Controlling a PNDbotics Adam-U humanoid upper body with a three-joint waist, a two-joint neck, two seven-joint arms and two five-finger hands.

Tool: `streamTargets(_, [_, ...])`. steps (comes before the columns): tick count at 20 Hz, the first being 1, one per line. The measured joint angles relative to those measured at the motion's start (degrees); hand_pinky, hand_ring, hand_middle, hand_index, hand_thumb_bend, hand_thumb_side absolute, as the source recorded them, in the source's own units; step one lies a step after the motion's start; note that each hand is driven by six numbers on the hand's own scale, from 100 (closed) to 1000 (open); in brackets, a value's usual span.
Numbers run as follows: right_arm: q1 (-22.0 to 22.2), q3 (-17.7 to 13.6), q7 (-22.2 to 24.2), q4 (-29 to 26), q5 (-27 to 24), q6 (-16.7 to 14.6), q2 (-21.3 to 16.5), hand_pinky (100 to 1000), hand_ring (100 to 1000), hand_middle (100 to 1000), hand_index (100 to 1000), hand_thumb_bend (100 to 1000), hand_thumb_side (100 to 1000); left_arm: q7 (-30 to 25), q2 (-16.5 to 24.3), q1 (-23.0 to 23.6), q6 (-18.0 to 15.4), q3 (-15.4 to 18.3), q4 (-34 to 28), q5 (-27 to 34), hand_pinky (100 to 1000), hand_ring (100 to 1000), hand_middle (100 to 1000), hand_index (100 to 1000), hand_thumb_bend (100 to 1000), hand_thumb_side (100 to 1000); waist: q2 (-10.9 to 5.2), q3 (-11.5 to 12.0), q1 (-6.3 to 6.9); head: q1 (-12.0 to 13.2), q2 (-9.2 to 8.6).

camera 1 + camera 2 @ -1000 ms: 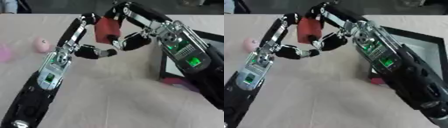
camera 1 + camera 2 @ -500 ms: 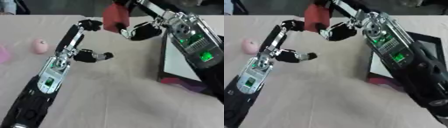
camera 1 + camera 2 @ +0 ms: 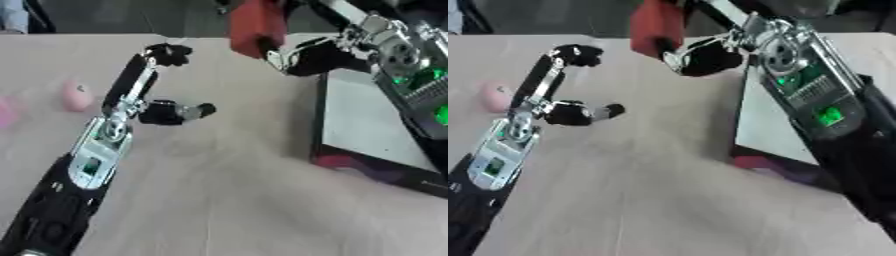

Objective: Pick up the objects with one hand, pass them to the other hand, and then place them into the box on the other side of the table.

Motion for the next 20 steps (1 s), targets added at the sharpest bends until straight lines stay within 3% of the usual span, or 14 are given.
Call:
streamTargets(9, [7.7, -6.5, -2.7, -5.1, -6.7, 3.5, -7.8, 859, 667, 362, 704, 100, 100, 1.1, 1.2, 0.8, 0.6, 0.6, -0.2, 0.5, 787, 700, 636, 787, 714, 335, -0.08, 0.0, 0.0, -1.5, 0.13])
streamTargets(20, [15.4, -12.8, -5.1, -4.2, -13.0, 4.3, -14.3, 871, 684, 370, 720, 100, 117, 1.7, 2.0, 0.8, 1.0, 1.1, -1.1, 1.0, 787, 700, 635, 785, 715, 331, -0.08, 0.4, 0.0, -3.5, 0.24])
